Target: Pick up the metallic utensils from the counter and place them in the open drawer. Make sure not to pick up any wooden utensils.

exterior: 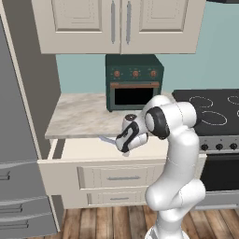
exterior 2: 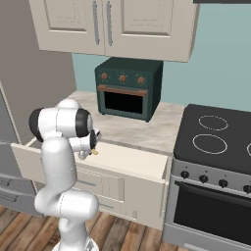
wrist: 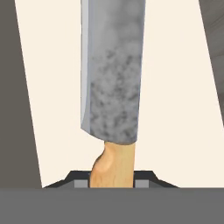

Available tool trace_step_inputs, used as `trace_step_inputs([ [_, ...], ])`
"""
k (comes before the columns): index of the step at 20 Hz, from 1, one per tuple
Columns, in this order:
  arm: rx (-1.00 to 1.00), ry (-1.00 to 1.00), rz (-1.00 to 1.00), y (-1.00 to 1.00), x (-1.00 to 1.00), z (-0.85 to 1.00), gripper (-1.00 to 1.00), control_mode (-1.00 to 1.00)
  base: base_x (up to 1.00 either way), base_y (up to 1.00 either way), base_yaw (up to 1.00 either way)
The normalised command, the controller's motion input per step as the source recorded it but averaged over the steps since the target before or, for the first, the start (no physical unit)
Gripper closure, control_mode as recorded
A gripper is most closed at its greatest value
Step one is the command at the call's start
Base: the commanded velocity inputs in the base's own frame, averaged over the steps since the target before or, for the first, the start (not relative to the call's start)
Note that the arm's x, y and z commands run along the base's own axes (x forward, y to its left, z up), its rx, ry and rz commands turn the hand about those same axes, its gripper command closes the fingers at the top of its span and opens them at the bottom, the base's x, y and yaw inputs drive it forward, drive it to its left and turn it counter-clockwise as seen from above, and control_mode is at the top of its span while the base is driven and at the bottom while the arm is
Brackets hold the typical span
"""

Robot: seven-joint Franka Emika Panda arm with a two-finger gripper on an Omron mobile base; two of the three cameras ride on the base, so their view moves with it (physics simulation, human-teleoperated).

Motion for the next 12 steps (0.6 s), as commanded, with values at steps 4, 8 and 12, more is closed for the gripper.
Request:
trace_step_inputs([
  [4, -0.01, 0.00, -0.02, 0.00, 0.01, -0.26, 1.00, -1.00, 0.00, 0.00, 0.00],
  [8, 0.00, 0.00, 0.00, 0.00, 0.00, -0.27, 1.00, -1.00, 0.00, 0.00, 0.00],
  [12, 0.00, 0.00, 0.00, -0.01, -0.03, -0.16, 1.00, -1.00, 0.00, 0.00, 0.00],
])
